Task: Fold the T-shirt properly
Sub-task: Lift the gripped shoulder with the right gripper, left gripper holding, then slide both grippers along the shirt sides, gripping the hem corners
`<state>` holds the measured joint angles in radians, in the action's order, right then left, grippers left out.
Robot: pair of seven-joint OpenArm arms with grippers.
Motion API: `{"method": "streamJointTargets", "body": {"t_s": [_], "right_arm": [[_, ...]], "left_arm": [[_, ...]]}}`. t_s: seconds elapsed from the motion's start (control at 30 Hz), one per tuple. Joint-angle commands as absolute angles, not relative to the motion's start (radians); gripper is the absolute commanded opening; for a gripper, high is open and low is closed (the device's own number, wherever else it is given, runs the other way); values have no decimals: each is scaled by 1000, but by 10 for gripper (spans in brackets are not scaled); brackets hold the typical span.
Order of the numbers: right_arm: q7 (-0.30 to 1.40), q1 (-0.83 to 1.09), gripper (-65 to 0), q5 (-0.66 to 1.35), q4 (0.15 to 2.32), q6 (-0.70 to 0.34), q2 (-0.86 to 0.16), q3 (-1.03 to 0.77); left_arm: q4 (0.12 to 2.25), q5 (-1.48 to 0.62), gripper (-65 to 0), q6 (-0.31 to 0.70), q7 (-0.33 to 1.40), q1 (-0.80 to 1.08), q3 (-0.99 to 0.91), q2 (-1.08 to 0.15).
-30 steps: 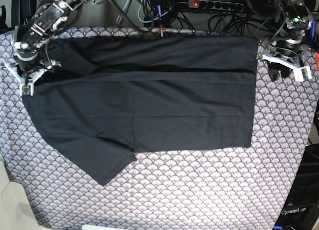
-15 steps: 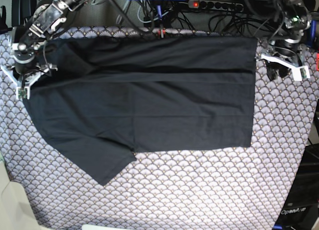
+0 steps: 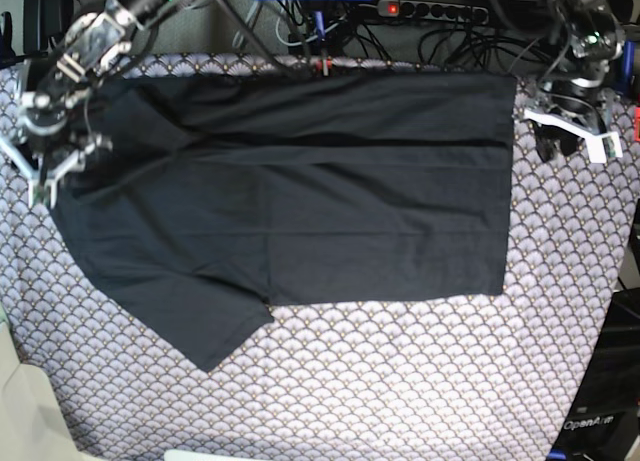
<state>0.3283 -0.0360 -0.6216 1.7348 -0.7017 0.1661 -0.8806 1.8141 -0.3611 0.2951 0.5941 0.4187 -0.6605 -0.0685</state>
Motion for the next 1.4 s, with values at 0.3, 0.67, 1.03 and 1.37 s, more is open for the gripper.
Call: {"method": "streamJointTargets", "body": {"t_s": [0.3, 0.67, 1.03, 1.37], "right_arm": [[334, -367, -370, -753, 1609, -698, 157, -814], [573, -746, -369, -720, 963, -698, -101, -820], [530, -869, -369, -461, 466, -698, -343, -812], [427, -766, -369, -461, 458, -698, -340, -811]], "left_arm": [[1873, -360, -412, 291, 785, 142, -667, -79], [1735, -82, -412, 209, 855, -165, -558, -76], [1672, -33, -412, 209, 854, -185, -539, -77], [1767, -33, -412, 211, 855, -104, -545, -77]]}}
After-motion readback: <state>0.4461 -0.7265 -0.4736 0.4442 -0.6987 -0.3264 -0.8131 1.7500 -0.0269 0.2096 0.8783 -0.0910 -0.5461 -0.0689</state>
